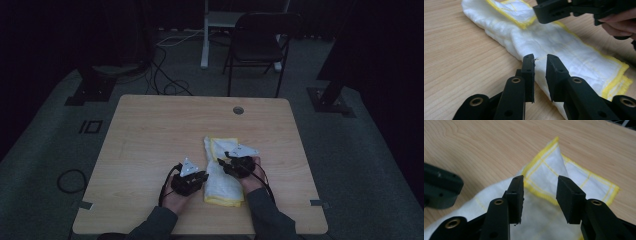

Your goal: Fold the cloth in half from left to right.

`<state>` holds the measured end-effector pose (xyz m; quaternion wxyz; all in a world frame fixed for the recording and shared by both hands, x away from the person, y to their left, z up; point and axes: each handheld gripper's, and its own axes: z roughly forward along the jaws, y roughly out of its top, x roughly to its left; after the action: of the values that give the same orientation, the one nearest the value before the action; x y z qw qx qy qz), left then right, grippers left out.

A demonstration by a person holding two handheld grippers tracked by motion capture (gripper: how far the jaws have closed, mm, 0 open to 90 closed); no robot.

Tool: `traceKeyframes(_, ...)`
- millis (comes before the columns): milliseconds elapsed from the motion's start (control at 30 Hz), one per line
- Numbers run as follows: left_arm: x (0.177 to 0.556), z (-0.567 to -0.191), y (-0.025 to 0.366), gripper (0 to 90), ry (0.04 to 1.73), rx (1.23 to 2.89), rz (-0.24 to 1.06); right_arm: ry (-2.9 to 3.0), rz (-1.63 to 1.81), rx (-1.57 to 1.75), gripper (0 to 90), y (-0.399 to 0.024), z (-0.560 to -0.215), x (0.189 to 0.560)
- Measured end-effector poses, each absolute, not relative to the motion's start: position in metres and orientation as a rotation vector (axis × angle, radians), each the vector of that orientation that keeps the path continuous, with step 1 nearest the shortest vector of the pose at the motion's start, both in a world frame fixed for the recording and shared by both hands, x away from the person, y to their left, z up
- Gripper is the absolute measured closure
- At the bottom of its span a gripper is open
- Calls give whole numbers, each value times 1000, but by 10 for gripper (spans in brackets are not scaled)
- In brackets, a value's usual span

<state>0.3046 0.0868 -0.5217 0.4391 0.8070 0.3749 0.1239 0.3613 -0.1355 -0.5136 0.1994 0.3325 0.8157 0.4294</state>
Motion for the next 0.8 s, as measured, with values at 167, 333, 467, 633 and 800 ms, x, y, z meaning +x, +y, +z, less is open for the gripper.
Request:
traceKeyframes(167, 301, -521, 87, 762, 922, 2006, 312, 2291, 1194, 907, 579, -128, -514, 365)
traceKeyframes(333, 297, -522, 84, 740, 913, 2007, 313, 2316, 1178, 881, 559, -120, -515, 367)
traceKeyframes(467, 295, -526, 79, 729, 901, 2025, 314, 2324, 1156, 861, 556, -115, -516, 369)
traceKeyframes(633, 295, -531, 77, 731, 911, 2048, 317, 2359, 1097, 845, 585, -108, -522, 372)
traceKeyframes(800, 295, -534, 76, 801, 917, 2076, 328, 2358, 1063, 841, 821, -106, -522, 374)
